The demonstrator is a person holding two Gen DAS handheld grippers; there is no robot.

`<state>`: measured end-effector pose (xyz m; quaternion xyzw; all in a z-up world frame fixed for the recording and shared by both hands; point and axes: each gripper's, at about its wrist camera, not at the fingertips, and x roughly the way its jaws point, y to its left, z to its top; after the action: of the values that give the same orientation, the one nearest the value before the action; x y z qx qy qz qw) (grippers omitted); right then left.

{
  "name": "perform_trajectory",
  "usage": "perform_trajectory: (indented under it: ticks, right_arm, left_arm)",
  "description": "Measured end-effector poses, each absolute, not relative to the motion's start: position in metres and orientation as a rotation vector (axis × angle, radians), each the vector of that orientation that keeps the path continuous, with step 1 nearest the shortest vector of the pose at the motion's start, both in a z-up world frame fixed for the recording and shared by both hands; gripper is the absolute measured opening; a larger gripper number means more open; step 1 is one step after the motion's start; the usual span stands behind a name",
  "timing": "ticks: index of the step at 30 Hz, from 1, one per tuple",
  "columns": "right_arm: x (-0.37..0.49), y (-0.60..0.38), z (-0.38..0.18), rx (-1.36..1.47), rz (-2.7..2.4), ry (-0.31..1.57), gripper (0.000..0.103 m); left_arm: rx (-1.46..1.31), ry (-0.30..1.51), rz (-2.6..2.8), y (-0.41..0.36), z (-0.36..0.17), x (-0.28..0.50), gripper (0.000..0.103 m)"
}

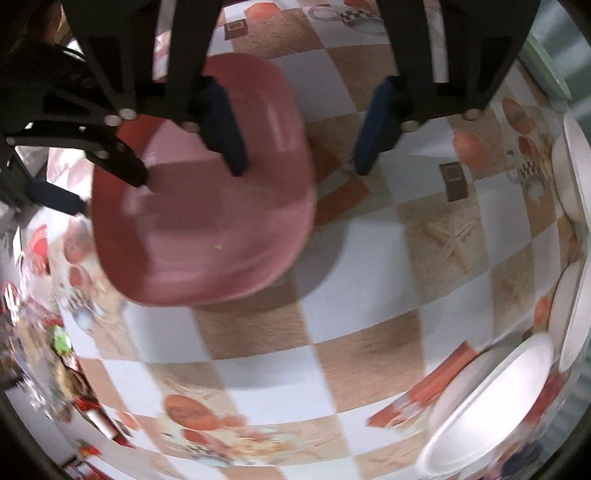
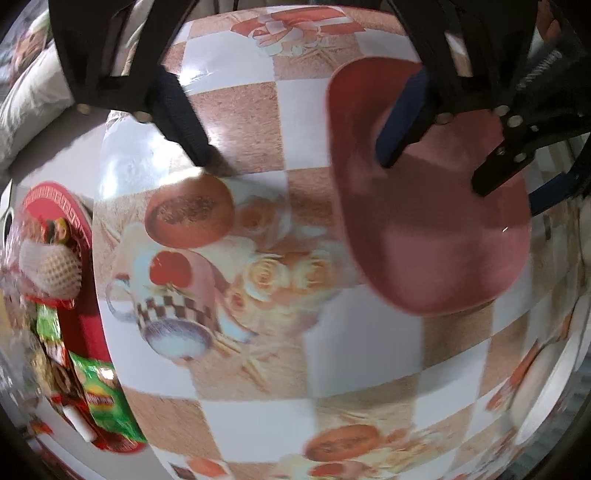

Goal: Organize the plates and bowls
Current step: 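Close both grippers on the rim of the pink plate, then lift the pink plate with both grippers and carry it over the green plate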

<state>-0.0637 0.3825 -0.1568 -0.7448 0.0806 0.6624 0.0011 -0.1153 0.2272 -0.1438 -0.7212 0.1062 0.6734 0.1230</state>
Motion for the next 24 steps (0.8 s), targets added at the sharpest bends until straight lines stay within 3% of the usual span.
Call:
perform_trajectory:
  ticks: [3,5,12,24]
  right_arm:
    - [-0.065,0.375,-0.152,-2.344,2.126,0.239,0.060]
    - [-0.065,0.372,-0.147,-2.340,2.161,0.283,0.029]
    - [-0.056,0.379,-0.153,-2.382,2.101,0.454,0.025]
    - [-0.025,0.322,-0.142,-2.501,2.080,0.480,0.025]
  left_arm:
    - [-2.086,0.297,1.932,0.236,-0.141,-0.114,0.034]
    - [-2.092,0.305,1.920,0.239,-0.141,-0.113,0.030]
    - [-2.121,0.294,1.899,0.223,-0.145,-0.108,0.026]
    - [-2.107,0.351,1.934,0.173,-0.128,-0.076,0.026]
